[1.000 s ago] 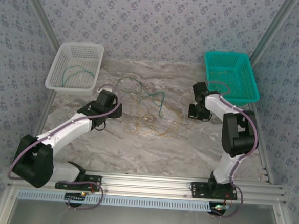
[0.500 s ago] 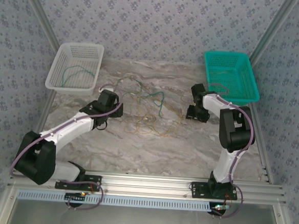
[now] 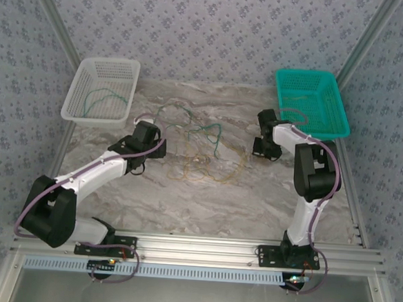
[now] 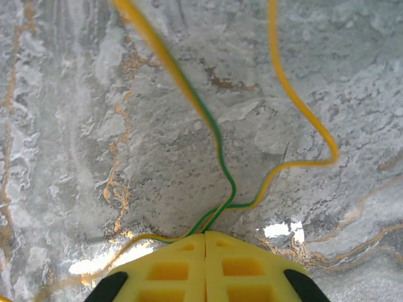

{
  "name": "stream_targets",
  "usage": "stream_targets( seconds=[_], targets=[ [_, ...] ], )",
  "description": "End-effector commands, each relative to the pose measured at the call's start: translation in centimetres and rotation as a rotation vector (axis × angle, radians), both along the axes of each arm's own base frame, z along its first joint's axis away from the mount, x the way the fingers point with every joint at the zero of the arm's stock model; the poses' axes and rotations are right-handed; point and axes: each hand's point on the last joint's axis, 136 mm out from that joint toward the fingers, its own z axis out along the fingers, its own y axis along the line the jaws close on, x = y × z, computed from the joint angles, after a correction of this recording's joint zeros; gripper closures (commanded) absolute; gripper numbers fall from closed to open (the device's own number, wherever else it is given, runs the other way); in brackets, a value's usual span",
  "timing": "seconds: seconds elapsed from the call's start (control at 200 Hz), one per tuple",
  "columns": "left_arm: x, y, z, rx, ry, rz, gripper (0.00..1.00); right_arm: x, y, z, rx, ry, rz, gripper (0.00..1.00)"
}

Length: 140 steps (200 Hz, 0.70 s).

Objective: Untangle the cables

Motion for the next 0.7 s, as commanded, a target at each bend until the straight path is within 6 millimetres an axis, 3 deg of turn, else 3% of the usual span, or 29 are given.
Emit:
stream_targets(
  seconds=[0.0,0.175,0.305,0.405,0.51,0.57,0.695],
  targets=[
    [0.1,-0.5,0.8,-0.021,-0.022,-0.007,0.09,-0.4,0.6,0.6,-0.002,-0.021,0.034,1.0],
    [0.3,-0.6,0.9,-0.025,-0.031,-0.007,0.09,-0.1,0.4,6.1,-0.003,-0.18,0.037,1.0],
    [0.6,-0.9,0.7,-0.033,-0.029,-0.01,0.09,0.1,1.0,8.1,0.076,-0.218,0.013,0.99],
    [0.7,-1.1,0.6,-0.037,-0.025,-0.015,0.09,0.5,1.3,7.6,0.113,-0.21,-0.017,0.85],
    [0.8,-1.2,0.8,-0.039,-0.025,-0.018,0.09,1.2,1.2,6.2,0.13,-0.177,-0.053,0.77],
    [0.8,-1.2,0.9,-0.038,-0.029,-0.02,0.09,1.8,1.0,5.4,0.129,-0.164,-0.074,0.65],
    [0.7,-1.0,1.1,-0.026,-0.034,-0.022,0.09,2.5,0.5,3.3,0.105,-0.121,-0.106,0.59]
  ],
)
